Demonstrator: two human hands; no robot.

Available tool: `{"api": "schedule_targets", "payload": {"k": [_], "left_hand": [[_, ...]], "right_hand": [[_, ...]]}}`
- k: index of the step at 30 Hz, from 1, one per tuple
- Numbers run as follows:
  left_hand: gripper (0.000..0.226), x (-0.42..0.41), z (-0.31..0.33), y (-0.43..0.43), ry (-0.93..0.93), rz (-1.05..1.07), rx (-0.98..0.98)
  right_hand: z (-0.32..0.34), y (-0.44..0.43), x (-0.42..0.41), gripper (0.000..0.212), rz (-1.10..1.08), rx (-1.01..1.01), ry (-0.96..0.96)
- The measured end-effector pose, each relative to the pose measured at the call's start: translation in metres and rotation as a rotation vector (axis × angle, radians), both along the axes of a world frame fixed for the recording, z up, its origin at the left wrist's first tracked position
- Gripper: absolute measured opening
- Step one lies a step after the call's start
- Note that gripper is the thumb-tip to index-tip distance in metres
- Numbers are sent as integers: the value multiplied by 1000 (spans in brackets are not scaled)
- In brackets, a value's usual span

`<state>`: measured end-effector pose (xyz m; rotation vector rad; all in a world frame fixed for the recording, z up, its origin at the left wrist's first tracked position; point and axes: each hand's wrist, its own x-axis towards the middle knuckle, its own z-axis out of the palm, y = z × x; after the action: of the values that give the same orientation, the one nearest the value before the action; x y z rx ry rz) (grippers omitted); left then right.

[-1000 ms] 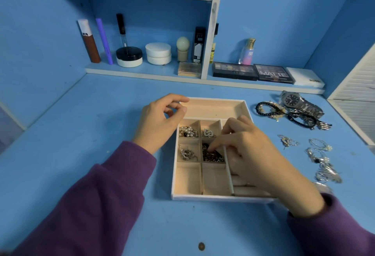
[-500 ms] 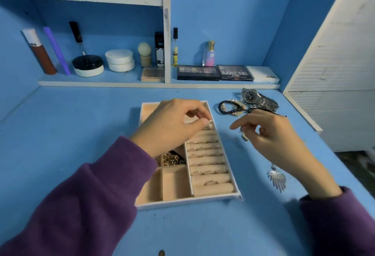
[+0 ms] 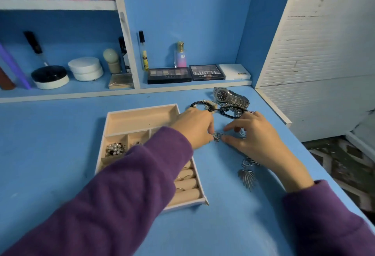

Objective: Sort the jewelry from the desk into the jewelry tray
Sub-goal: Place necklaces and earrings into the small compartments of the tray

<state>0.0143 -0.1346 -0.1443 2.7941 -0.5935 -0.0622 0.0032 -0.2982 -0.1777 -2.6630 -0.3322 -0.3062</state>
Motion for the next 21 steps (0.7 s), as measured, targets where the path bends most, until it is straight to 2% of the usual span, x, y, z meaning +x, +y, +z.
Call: {"api": "schedule_targets", "payload": {"k": [7, 11, 18, 21], "left_hand": [[7, 3, 2, 6, 18, 37, -45], [6, 3, 3, 7, 21, 33, -56], [7, 2, 4, 6, 45, 33, -72], [7, 2, 4, 6, 46, 35, -81]], "right_hand": [[1, 3, 0, 5, 15, -5, 14], [0, 0, 0, 14, -21, -46, 17], [1, 4, -1, 7, -36, -112, -38], [1, 3, -1, 29, -33, -154, -44]]}}
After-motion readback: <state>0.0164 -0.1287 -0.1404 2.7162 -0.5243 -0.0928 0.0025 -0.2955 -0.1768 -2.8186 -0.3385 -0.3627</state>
